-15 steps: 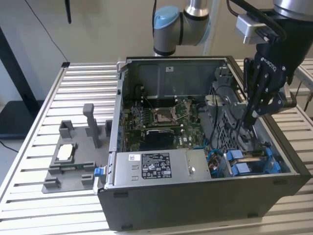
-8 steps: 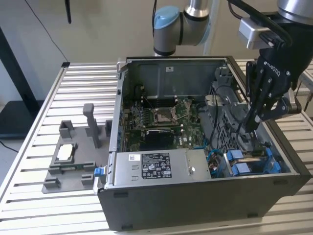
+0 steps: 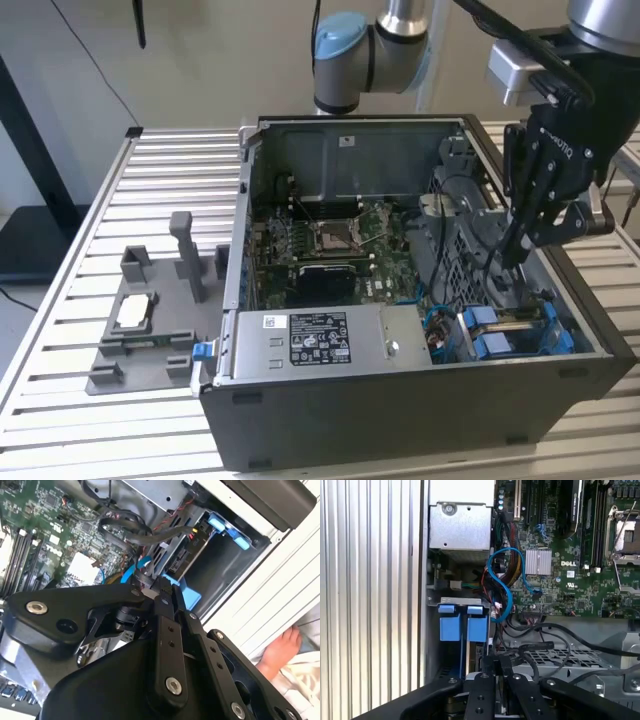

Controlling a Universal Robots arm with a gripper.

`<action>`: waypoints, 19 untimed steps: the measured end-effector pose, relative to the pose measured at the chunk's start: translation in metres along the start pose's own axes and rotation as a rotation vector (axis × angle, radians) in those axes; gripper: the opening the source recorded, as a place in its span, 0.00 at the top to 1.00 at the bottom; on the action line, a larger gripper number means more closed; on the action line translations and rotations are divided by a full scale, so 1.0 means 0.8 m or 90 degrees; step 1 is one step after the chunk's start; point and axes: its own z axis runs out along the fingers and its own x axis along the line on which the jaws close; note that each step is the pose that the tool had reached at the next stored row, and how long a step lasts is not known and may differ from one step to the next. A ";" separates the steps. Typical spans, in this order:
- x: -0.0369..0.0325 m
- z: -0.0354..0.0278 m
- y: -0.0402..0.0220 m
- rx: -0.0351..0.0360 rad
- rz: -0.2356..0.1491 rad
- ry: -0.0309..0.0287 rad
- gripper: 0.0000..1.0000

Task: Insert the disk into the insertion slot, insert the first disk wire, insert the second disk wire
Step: 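Insert the second disk wire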

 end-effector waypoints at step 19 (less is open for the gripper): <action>0.0247 0.0169 0.0006 0.0083 -0.002 -0.0221 0.84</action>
